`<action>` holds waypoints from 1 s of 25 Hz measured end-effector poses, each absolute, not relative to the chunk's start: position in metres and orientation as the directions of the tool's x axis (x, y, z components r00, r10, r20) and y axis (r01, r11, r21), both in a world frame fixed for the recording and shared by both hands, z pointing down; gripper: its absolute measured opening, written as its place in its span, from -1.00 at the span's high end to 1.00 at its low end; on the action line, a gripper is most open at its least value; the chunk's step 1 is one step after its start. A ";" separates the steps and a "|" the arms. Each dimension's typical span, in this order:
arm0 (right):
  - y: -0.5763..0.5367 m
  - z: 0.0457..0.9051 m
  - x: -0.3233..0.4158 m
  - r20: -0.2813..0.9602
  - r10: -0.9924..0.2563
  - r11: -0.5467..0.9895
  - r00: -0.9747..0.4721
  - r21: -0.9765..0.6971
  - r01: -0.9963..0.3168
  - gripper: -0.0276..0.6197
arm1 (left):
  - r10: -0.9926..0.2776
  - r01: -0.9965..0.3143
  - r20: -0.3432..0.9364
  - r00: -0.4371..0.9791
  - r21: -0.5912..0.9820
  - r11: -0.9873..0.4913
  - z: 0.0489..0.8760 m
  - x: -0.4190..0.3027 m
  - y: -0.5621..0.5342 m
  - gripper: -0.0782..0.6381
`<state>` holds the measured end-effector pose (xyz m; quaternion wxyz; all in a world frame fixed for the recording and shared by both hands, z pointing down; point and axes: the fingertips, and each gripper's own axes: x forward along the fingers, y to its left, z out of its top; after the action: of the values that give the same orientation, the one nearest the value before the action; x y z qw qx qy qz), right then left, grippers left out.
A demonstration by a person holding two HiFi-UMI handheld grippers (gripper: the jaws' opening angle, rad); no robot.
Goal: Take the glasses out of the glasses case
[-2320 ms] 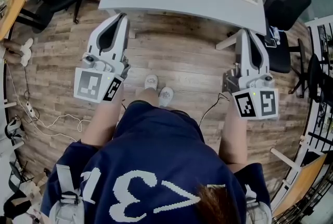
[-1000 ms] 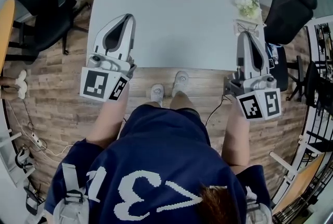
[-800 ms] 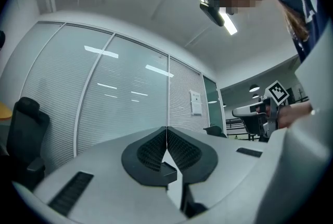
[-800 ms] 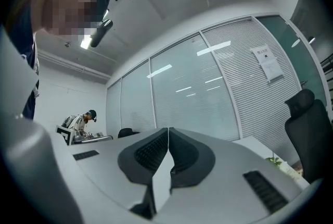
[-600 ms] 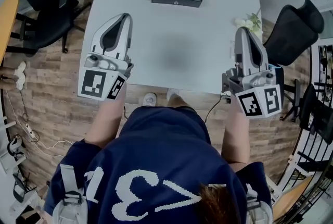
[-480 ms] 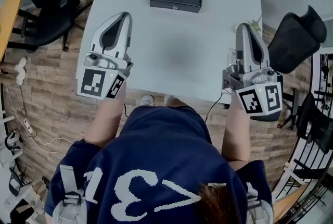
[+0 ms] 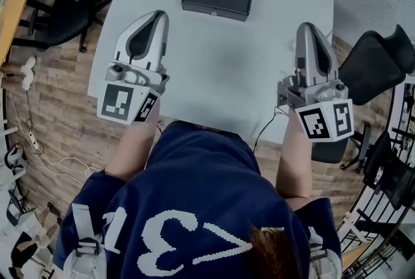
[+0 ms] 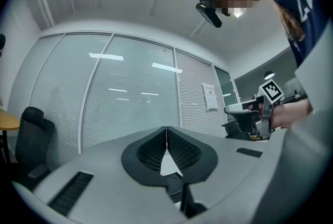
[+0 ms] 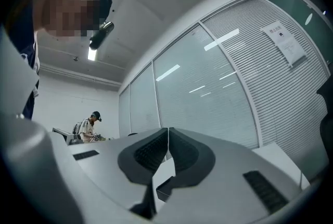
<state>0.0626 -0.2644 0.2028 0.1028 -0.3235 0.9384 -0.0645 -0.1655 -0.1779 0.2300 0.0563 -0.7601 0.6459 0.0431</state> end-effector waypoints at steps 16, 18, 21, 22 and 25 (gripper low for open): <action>-0.268 0.240 0.196 0.002 -0.851 0.521 -0.526 -0.123 -0.844 0.83 | -0.885 -0.888 -0.095 0.457 0.005 -0.459 0.255 -0.064 -0.245 0.73; -0.265 0.255 0.220 0.043 -0.870 0.482 -0.491 -0.137 -0.865 0.83 | -0.864 -0.867 -0.085 0.496 0.016 -0.498 0.263 -0.045 -0.251 0.73; -0.260 0.289 0.241 0.143 -0.858 0.472 -0.493 -0.158 -0.867 0.83 | -0.839 -0.840 -0.071 0.539 0.030 -0.542 0.275 -0.021 -0.259 0.73; -0.259 0.304 0.244 0.192 -0.842 0.482 -0.504 -0.152 -0.863 0.83 | -0.833 -0.833 -0.066 0.550 0.035 -0.552 0.279 -0.015 -0.261 0.73; -0.253 0.357 0.253 0.361 -0.778 0.516 -0.515 -0.101 -0.851 0.82 | -0.818 -0.817 -0.048 0.573 0.049 -0.575 0.291 0.000 -0.266 0.73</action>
<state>0.2526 -0.2531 0.3568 -0.1362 -0.4734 0.8599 -0.1337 -0.0005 -0.2662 0.2912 -0.0109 -0.8867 0.4610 0.0328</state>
